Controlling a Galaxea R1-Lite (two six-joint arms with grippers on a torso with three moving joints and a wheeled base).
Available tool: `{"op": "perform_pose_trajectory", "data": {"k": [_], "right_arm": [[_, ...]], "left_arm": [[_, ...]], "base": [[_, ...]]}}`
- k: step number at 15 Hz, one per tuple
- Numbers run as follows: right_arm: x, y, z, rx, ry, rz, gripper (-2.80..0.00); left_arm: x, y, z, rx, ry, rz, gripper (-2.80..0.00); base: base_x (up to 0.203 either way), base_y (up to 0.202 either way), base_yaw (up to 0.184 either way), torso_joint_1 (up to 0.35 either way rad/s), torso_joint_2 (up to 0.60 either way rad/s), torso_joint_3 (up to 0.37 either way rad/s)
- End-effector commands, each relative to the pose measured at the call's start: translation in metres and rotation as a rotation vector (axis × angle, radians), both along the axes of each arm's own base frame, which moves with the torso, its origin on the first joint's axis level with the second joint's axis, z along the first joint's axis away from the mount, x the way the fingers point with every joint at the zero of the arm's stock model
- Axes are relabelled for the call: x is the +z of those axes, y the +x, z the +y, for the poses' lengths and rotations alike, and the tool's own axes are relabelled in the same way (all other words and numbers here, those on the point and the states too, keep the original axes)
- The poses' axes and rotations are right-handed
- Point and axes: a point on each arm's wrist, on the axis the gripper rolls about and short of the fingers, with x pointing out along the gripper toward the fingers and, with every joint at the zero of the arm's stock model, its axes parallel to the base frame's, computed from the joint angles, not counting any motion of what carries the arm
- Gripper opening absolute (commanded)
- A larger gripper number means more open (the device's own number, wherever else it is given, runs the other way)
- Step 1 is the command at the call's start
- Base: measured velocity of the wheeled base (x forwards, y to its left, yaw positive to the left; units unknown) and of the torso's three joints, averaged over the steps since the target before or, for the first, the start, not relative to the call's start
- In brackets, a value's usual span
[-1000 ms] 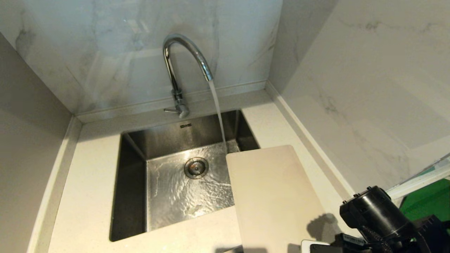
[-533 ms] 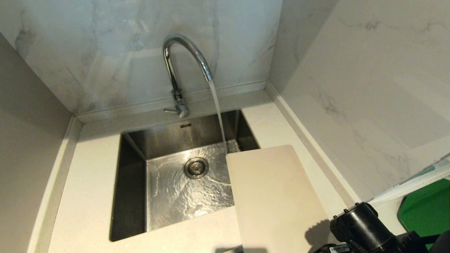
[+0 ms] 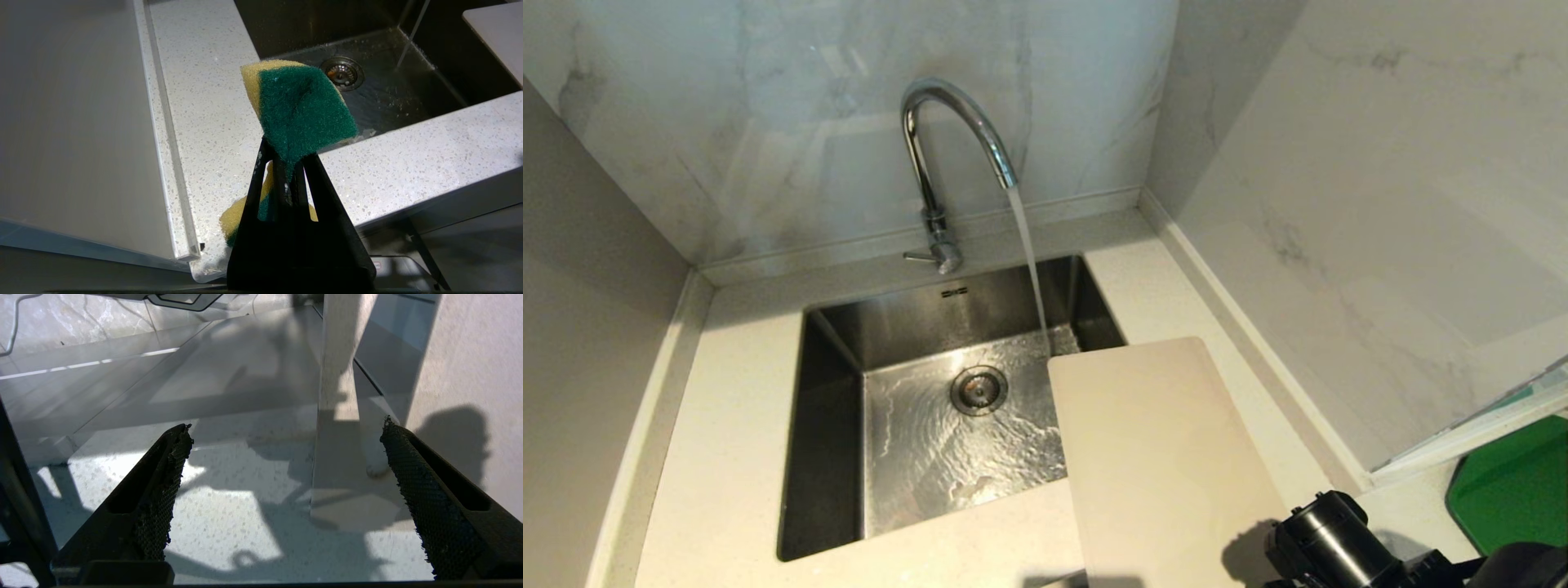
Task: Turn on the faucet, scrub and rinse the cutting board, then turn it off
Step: Pick up the cutting board
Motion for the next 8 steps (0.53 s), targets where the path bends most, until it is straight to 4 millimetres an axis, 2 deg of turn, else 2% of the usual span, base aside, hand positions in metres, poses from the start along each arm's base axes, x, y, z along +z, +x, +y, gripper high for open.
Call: {"op": "perform_pose_trajectory", "data": {"k": [1,8], "right_arm": [[-0.0105,0.0026,0.0053,0.025,-0.022,0.036,0.0],[-0.0191,0.0065,0.0078,0.024,-0.04,0.072,0.0]], "left_arm": [[0.0,0.0001,0.0,0.0,0.0,0.001,-2.8],[0.0,0.0001,0.0,0.0,0.0,0.001,-2.8]], "base": [[0.0,0.0,0.0,0.0,0.0,0.0],[0.0,0.0,0.0,0.0,0.0,0.0]]}}
